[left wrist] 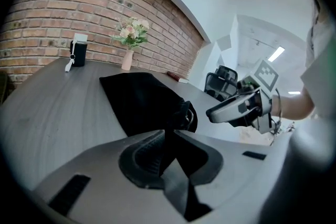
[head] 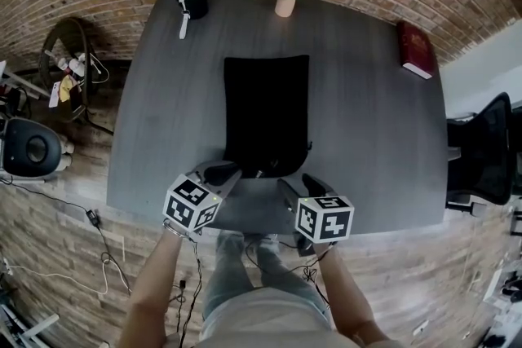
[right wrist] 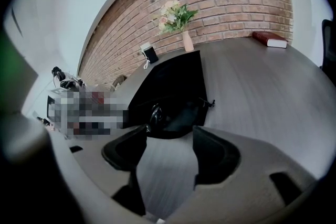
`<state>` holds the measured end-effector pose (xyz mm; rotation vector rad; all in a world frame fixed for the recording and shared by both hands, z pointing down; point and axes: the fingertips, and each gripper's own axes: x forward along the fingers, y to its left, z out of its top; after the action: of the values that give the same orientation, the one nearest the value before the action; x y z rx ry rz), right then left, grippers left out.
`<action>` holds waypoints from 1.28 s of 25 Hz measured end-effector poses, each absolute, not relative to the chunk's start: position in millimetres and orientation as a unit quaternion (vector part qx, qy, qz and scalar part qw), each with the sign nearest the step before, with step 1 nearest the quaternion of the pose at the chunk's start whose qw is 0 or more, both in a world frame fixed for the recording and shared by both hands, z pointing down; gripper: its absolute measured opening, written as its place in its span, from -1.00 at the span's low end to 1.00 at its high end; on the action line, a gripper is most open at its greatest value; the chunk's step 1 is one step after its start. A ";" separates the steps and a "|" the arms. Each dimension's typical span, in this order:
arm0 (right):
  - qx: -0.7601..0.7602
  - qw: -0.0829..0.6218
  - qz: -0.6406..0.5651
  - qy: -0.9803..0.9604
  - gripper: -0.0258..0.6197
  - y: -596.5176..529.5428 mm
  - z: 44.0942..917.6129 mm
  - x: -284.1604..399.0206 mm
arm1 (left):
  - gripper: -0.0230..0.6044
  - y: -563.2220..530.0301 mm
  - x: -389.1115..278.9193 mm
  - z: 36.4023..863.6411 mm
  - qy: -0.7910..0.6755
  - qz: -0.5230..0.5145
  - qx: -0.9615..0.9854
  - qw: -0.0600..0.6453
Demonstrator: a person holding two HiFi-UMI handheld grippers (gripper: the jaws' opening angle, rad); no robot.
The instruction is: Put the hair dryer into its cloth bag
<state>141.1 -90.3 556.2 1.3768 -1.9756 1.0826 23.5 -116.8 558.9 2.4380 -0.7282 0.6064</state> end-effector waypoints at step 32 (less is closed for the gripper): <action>0.696 -0.030 0.034 -0.717 -0.81 -89.0 253.4 304.1 | -0.85 -103.4 -57.4 241.8 -0.666 -0.093 0.739 0.031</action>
<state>304.1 -89.0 253.4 2.2276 -2.2956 0.1099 -57.4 -103.4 241.8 2.2774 -2.0525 -0.2871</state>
